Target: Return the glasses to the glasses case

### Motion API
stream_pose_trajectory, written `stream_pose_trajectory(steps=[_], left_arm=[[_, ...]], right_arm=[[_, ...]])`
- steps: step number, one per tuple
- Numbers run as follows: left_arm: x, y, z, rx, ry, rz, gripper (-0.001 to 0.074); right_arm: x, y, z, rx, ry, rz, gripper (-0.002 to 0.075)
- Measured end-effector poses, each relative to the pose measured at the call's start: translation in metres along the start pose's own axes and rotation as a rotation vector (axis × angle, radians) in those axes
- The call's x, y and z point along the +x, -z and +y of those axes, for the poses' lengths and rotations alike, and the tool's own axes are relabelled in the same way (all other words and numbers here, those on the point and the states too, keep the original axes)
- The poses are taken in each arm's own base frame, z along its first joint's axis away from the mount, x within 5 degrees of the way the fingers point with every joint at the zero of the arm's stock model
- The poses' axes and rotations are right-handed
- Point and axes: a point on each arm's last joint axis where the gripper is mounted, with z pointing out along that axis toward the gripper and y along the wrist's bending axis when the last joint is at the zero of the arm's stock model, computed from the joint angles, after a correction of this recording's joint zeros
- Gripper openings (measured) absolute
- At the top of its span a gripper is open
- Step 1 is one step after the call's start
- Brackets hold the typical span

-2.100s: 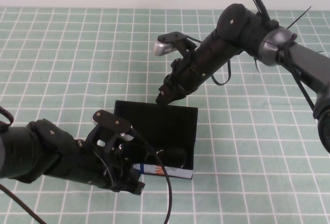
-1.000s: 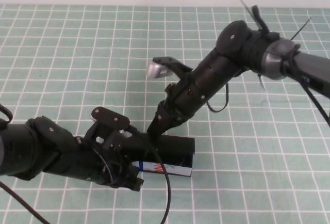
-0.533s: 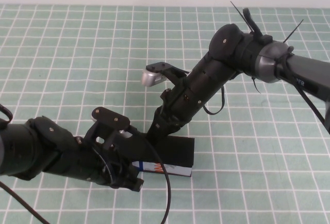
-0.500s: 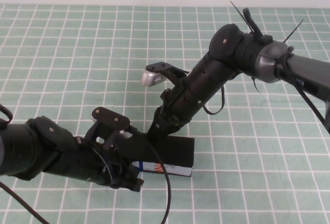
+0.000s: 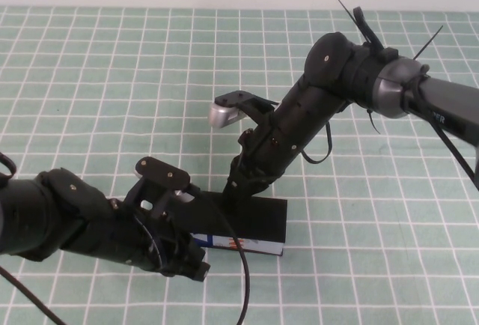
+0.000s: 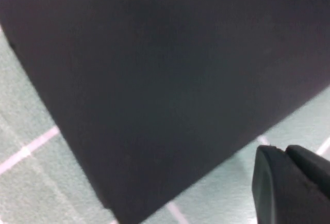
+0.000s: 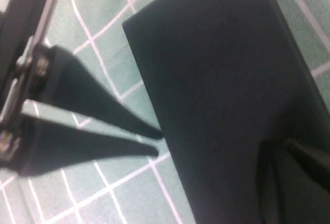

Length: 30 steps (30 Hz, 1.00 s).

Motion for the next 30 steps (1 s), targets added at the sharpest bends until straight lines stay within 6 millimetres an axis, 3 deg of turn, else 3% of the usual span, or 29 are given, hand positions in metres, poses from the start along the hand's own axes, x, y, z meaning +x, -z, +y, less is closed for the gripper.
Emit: stream_pose_trajectory(steps=[5, 9, 19, 25, 30], left_arm=[[-0.009, 0.022, -0.009, 0.006, -0.043, -0.071, -0.0002], [-0.019, 0.057, -0.022, -0.003, -0.133, -0.193, -0.0002], [-0.022, 0.171, -0.058, -0.127, -0.439, -0.546, -0.0002], [0.000, 0.236, -0.075, -0.232, -0.585, -0.675, -0.0002], [0.028, 0.262, -0.093, -0.195, -0.686, -0.586, -0.0002]], right_arm=[[-0.005, 0.008, 0.007, -0.007, 0.025, -0.034, -0.0011], [-0.016, 0.032, 0.024, 0.021, 0.099, -0.091, -0.0011], [-0.044, 0.145, 0.100, 0.300, 0.297, -0.478, -0.0011], [-0.031, 0.209, 0.158, 0.439, 0.417, -0.640, -0.0011], [-0.010, 0.250, 0.204, 0.494, 0.503, -0.726, -0.0011]])
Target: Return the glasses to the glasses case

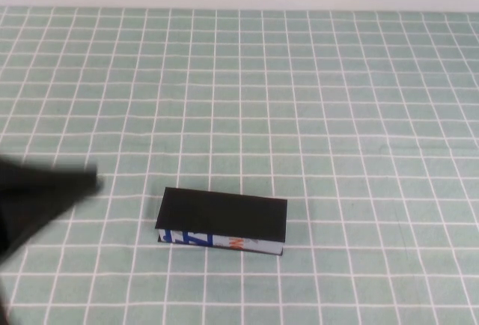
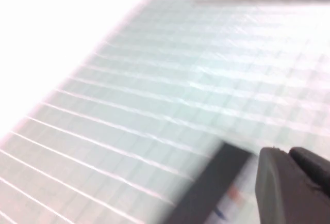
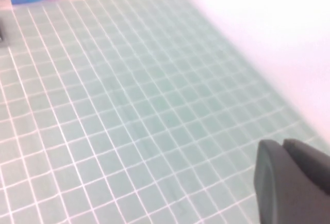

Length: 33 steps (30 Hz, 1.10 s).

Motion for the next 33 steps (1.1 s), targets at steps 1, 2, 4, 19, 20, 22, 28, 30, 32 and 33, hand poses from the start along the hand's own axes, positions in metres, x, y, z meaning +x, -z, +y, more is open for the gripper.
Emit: stream_pose_trajectory(steps=[1, 2, 4, 19, 20, 22, 28, 30, 32, 33], left_arm=[[0.001, 0.004, -0.005, 0.039, -0.007, 0.034, -0.0002], [0.003, 0.006, -0.008, 0.073, -0.010, 0.066, -0.0002], [0.011, 0.007, -0.014, 0.158, -0.003, 0.152, -0.0002], [0.028, 0.005, 0.015, -0.140, 0.069, 0.346, -0.0002], [0.026, 0.005, 0.016, -0.155, 0.075, 0.326, -0.0002], [0.023, 0.003, 0.018, -0.175, 0.089, 0.284, -0.0002], [0.015, 0.002, 0.022, -0.220, 0.117, 0.186, -0.0002], [0.013, 0.001, 0.023, -0.224, 0.127, 0.168, -0.0002], [0.012, 0.001, 0.023, -0.222, 0.141, 0.150, -0.0002], [0.011, 0.001, 0.023, -0.220, 0.148, 0.144, -0.0002]], right_arm=[[-0.005, 0.011, 0.005, 0.004, 0.015, -0.014, -0.0011], [-0.010, 0.021, 0.009, 0.005, 0.031, -0.022, -0.0011], [-0.016, 0.040, 0.019, 0.000, 0.060, -0.026, -0.0011], [0.059, 0.100, 0.053, 0.260, -0.012, 0.141, -0.0011], [0.070, 0.103, 0.053, 0.303, -0.027, 0.156, -0.0011], [0.090, 0.110, 0.057, 0.379, -0.039, 0.175, -0.0011], [0.144, 0.127, 0.080, 0.465, -0.056, 0.160, -0.0011], [0.160, 0.132, 0.089, 0.473, -0.068, 0.145, -0.0011], [0.179, 0.137, 0.099, 0.481, -0.103, 0.126, -0.0011], [0.186, 0.140, 0.104, 0.487, -0.121, 0.108, -0.0011]])
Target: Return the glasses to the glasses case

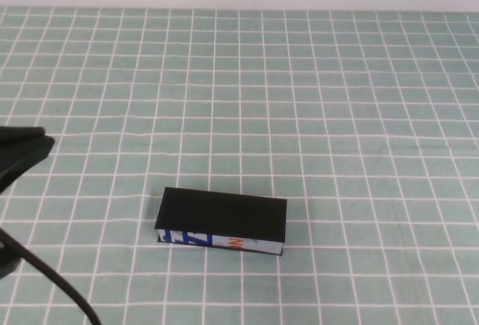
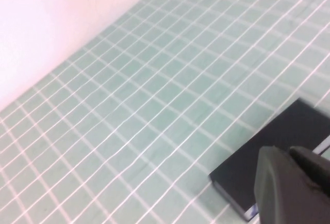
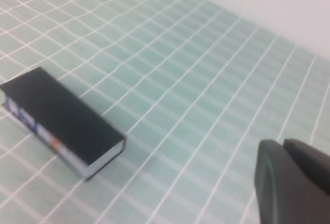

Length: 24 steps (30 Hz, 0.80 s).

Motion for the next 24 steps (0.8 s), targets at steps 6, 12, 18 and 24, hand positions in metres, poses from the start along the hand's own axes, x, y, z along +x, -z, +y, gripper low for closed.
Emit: stream_pose_trajectory(steps=[6, 12, 18, 24], left_arm=[[-0.006, 0.000, -0.002, 0.029, 0.078, -0.064, -0.0002], [-0.009, 0.000, -0.001, 0.013, 0.099, -0.103, -0.0002], [-0.010, 0.000, 0.000, 0.013, 0.107, -0.106, -0.0002], [-0.010, 0.000, -0.001, 0.015, 0.108, -0.105, -0.0002]], right_arm=[[0.060, 0.010, 0.014, 0.003, -0.156, -0.011, -0.0011], [0.088, 0.019, 0.021, 0.007, -0.184, -0.036, -0.0011], [0.089, 0.022, 0.022, 0.002, -0.198, -0.049, -0.0011], [0.089, 0.022, 0.023, -0.002, -0.206, -0.050, -0.0011]])
